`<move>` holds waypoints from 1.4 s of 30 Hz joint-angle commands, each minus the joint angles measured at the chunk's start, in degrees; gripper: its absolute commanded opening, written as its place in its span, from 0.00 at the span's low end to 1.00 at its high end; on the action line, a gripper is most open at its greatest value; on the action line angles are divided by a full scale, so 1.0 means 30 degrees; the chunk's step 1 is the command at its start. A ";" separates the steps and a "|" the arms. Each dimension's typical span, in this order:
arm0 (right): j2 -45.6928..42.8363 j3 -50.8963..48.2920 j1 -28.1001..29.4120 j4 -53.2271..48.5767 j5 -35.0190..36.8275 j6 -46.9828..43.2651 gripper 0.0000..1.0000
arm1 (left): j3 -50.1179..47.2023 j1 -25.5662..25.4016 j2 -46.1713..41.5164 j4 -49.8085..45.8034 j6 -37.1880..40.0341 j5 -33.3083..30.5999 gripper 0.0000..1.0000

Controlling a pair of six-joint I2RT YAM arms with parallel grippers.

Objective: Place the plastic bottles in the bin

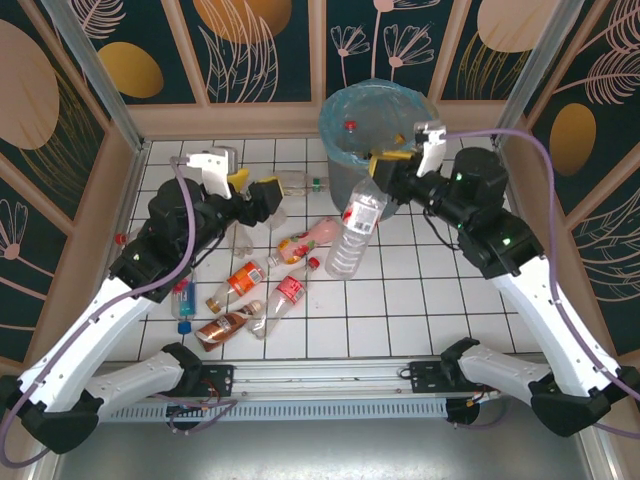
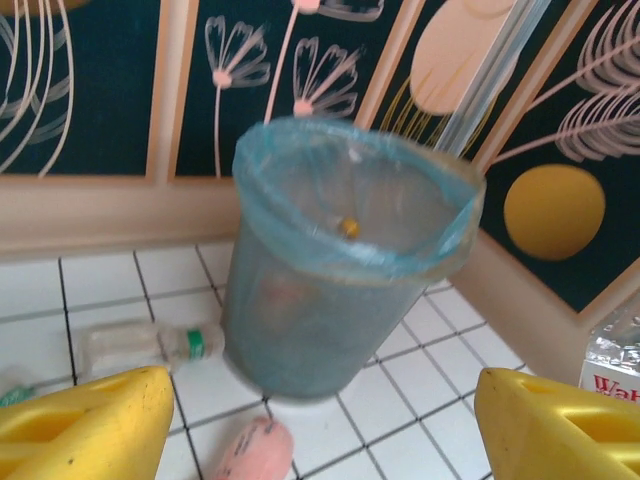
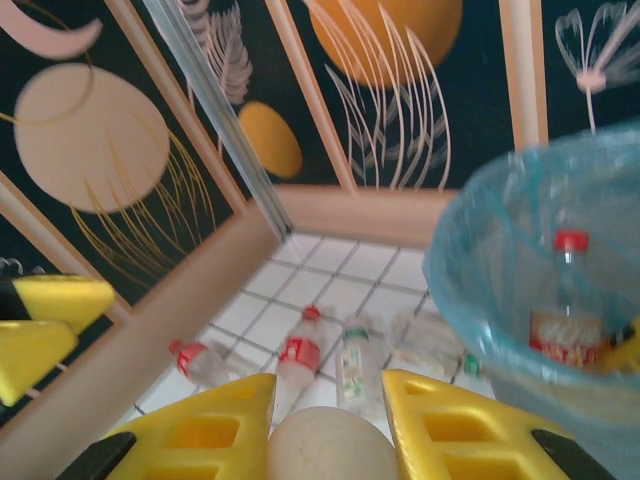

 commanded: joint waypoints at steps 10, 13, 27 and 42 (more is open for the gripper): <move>0.3871 0.7499 -0.0196 0.1297 0.4823 -0.3278 0.00 | 0.5709 -0.0062 0.4792 0.2505 0.1425 0.0873 0.80; 0.5441 0.9197 -0.1041 0.1674 0.6312 -0.4105 0.00 | 0.6105 -0.0080 0.5557 0.2663 0.1090 0.1322 0.80; 1.4451 1.5039 -0.4842 0.1991 0.6316 -0.7165 0.00 | 0.2440 -0.0058 0.4850 0.2960 -0.0027 0.1103 0.80; 1.6564 1.1177 -0.4993 0.1846 0.1870 -1.0083 0.00 | 0.1549 -0.0056 0.4974 0.3054 0.0164 0.0837 0.81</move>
